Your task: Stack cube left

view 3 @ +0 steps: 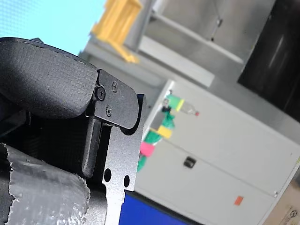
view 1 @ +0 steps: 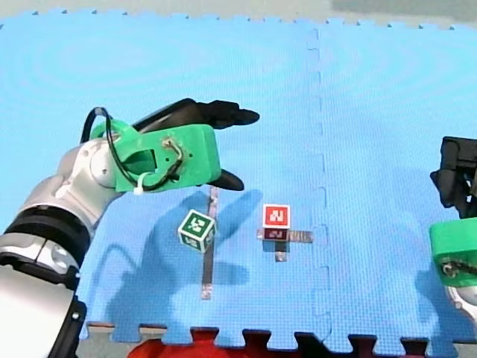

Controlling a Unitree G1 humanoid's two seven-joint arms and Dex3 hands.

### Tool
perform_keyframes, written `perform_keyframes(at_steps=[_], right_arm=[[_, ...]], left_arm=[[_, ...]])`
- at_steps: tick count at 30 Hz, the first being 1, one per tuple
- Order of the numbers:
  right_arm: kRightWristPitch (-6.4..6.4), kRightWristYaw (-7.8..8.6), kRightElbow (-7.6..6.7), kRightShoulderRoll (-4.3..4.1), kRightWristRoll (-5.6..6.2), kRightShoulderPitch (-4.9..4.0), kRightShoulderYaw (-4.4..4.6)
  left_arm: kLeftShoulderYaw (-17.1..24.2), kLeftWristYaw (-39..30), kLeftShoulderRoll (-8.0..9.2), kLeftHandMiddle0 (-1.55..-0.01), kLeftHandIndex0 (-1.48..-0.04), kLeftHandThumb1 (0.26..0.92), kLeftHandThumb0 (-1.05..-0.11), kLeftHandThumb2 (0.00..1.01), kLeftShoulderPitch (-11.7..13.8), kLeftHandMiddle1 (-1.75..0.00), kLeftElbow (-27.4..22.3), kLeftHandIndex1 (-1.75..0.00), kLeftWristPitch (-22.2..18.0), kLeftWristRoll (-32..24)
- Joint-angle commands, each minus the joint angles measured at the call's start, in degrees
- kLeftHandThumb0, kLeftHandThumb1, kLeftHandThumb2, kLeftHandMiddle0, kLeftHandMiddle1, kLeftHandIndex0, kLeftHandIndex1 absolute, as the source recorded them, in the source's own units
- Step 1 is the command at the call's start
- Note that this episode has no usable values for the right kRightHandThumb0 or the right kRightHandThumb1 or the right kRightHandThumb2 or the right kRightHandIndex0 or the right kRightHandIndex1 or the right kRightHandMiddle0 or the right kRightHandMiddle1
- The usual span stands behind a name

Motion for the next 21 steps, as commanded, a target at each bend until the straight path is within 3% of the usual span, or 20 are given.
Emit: perform_keyframes(at_steps=[1, 8, 15, 21], right_arm=[[-0.23, 0.3, -0.35, -0.24, 0.63, -0.09, -0.27], [-0.57, 1.37, -0.78, -0.29, 1.21, 0.15, -0.58], [-0.75, 1.63, -0.99, -0.56, 1.37, 0.32, -0.88], [-1.16, 1.68, -0.77, -0.8, 1.37, 0.2, -1.06]], left_arm=[[-1.58, 1.68, 1.23, -0.79, -0.46, 0.779, -1.006, 0.0, -0.32, -1.75, -0.14, -0.03, -0.34, 1.7], [-3.53, 3.04, 2.56, -0.8, -0.45, 0.777, -0.999, 0.0, -0.94, -1.75, 0.07, -0.01, 0.77, 3.78], [-3.47, -2.47, 4.8, -0.84, -0.64, 0.756, -0.954, 0.0, -1.7, -1.75, -0.6, -0.08, 2.36, 2.94], [-3.39, -4.48, 6.37, -0.85, -0.64, 0.738, -0.921, 0.0, -1.73, -1.75, -1.14, -0.06, 2.45, 2.4]])
